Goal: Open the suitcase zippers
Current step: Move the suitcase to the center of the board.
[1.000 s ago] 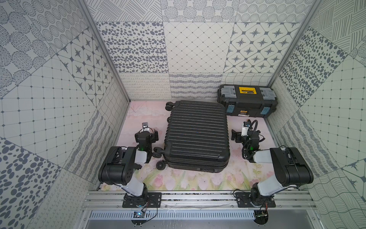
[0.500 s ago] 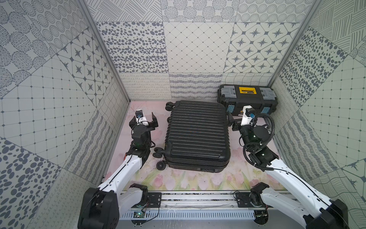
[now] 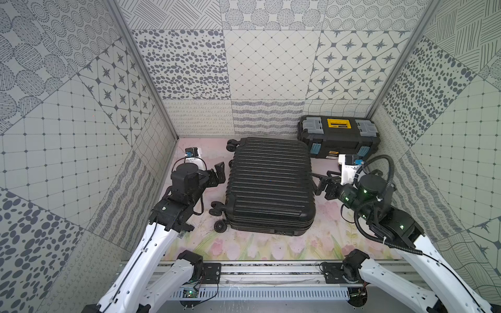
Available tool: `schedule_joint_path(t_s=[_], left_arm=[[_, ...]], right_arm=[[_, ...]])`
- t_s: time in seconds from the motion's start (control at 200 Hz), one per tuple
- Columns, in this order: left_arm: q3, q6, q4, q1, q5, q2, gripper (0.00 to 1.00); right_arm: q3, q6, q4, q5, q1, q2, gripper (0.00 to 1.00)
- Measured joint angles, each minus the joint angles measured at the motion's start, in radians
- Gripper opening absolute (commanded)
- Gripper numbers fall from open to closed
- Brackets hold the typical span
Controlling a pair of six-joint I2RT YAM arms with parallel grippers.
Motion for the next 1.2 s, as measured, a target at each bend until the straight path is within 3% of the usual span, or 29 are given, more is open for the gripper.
schedule_joint_path(t_s=[0.235,0.45,0.635,0.84,1.071,1.201], left_arm=[[-0.009,-0.083,-0.189,-0.002,0.237,0.091,0.99],[-0.034,-0.146,-0.189,-0.003,0.453,0.180,0.95],[-0.014,-0.163,-0.152,0.008,0.469,0.248,0.91],[0.039,-0.189,-0.066,0.065,0.470,0.360,0.91],[0.182,-0.285,0.031,0.160,0.524,0.568,0.90],[0.210,-0.303,0.019,0.163,0.523,0.578,0.93]], right_arm=[[-0.043,0.083,-0.201,-0.147,-0.030,0.113,0.99],[-0.051,0.106,-0.217,-0.275,-0.054,0.220,0.98],[-0.016,0.117,-0.195,-0.298,-0.077,0.301,0.97],[0.211,0.117,-0.203,-0.308,-0.163,0.576,0.95],[0.658,0.024,-0.209,-0.342,-0.257,0.978,0.94],[0.711,-0.038,-0.203,-0.319,-0.258,1.006,0.97]])
